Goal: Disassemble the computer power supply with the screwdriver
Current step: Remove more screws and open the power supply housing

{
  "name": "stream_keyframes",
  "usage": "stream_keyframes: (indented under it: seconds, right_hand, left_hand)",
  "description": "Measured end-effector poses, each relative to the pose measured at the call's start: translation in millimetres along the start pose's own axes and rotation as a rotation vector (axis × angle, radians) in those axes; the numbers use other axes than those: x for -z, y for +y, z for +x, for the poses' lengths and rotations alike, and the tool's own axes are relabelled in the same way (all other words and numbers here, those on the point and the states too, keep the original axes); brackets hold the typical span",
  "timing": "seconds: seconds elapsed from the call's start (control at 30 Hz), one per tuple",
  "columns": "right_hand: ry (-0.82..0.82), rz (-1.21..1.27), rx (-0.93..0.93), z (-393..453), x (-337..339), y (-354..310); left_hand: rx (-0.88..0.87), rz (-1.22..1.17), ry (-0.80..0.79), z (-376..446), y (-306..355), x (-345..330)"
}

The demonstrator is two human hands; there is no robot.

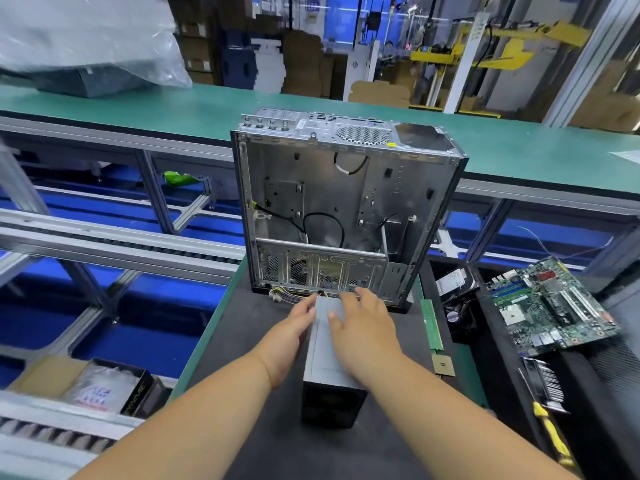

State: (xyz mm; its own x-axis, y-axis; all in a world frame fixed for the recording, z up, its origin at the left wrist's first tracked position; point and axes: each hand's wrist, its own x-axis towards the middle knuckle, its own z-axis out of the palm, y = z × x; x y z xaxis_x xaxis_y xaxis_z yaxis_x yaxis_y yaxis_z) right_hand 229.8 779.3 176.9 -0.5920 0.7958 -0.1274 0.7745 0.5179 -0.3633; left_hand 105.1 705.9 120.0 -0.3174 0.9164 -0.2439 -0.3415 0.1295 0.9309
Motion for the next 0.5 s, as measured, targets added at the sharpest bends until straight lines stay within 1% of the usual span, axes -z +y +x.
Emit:
stream_keyframes:
  seconds: [0.13, 0.33, 0.5]
  right_hand:
    - [-0.068, -0.104, -0.069, -1.7, -12.4, -8.8]
    - [-0.036, -0.100, -0.077, -2.2, -18.1, -6.7]
    - [-0.014, -0.143, -0.073, -4.0, -20.4, -4.7]
  left_hand:
    - [0.030, -0.057, 0.007, -3.0, -4.6, -11.9]
    - [-0.104, 0.144, 0.037, -2.7, -7.4, -8.4]
    - [-0.129, 0.186, 0.022, -0.1, -10.3, -5.7]
